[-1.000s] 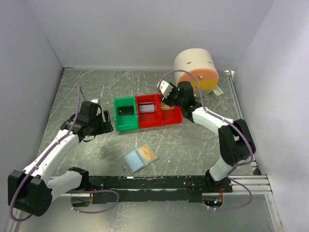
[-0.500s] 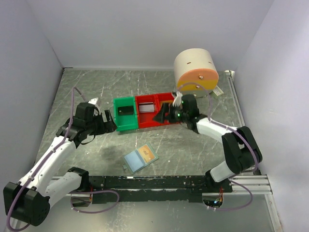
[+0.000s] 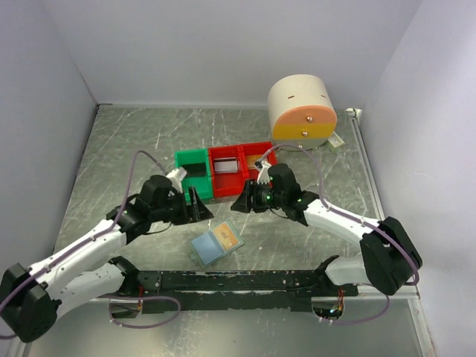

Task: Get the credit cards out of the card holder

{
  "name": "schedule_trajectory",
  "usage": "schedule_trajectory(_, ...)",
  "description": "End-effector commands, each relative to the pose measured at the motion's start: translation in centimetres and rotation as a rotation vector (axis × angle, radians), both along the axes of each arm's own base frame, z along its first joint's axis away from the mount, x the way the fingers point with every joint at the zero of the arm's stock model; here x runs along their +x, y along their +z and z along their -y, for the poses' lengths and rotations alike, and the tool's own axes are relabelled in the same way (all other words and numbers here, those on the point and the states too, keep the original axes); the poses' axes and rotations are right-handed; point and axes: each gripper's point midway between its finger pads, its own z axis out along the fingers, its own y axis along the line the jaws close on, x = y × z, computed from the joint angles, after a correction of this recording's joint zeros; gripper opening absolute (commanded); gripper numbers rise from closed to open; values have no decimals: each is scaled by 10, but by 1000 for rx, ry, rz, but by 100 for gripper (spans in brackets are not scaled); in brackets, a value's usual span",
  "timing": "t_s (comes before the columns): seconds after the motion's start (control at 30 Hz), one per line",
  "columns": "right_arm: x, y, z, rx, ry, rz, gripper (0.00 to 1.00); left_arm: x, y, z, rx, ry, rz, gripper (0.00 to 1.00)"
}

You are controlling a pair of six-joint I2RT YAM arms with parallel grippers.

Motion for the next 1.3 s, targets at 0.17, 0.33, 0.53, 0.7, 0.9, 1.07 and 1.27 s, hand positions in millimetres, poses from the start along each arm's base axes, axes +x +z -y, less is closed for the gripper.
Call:
schedule_trajectory(0.17, -44, -45, -11, -72, 74, -141, 35, -18, -20, 55, -25, 35, -70, 70)
schedule_trajectory(0.33, -53, -59, -15, -94, 102, -178, 31, -26, -34, 78, -50, 56, -110, 61)
schedule_trajectory(0.53, -61, -76, -15, -116, 126, -228, 29, -33, -63, 84, 16, 97, -181, 51)
schedule_trajectory(0.7, -66, -82, -18, -123, 156, -249, 27, -42, -85, 74, 60, 142, -231, 45)
schedule_trajectory(0.9, -67, -91, -16, -156, 155, -259, 26, -51, -101, 63, 72, 162, -258, 41)
schedule_trajectory(1.07, -63, -102, -10, -211, 117, -275, 26, -51, -107, 61, 74, 171, -253, 40)
schedule_trajectory(1.27, -66, -113, -1, -262, 95, -301, 26, -50, -113, 56, 66, 210, -264, 38)
